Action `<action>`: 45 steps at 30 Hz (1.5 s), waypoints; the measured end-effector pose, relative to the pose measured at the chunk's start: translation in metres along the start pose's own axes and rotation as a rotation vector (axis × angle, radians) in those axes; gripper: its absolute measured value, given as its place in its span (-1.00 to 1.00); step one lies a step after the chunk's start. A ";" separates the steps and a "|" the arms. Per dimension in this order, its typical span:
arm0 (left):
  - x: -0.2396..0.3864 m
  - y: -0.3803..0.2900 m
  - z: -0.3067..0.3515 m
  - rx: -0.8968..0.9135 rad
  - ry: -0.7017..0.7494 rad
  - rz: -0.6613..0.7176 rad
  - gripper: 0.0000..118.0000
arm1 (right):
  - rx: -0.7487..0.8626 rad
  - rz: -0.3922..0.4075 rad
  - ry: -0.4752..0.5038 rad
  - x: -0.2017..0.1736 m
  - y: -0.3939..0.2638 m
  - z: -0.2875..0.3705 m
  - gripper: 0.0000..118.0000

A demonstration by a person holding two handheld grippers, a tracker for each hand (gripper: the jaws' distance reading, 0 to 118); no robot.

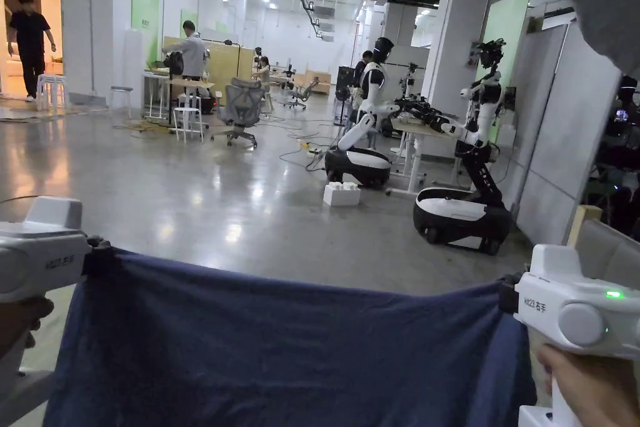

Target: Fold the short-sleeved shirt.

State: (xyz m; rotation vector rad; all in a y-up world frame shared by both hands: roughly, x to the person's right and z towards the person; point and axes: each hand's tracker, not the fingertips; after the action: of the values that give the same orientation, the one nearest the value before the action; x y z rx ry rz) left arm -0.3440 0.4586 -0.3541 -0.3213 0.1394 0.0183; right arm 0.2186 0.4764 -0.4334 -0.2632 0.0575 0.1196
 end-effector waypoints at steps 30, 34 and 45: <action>-0.010 0.138 -0.035 0.183 0.097 -0.078 -0.91 | 0.242 0.117 -0.085 -0.028 0.138 -0.022 -0.95; -0.010 0.099 -0.041 0.133 0.079 -0.074 -0.91 | 0.180 0.109 -0.072 -0.027 0.093 -0.029 -0.95; -0.004 -0.003 -0.001 0.059 0.026 -0.059 -0.91 | 0.102 0.150 -0.056 -0.010 -0.007 0.001 -0.95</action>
State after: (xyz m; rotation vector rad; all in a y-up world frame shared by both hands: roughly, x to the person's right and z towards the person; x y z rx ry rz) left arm -0.3484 0.4556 -0.3539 -0.2669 0.1555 -0.0488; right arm 0.2093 0.4683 -0.4301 -0.1532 0.0277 0.2718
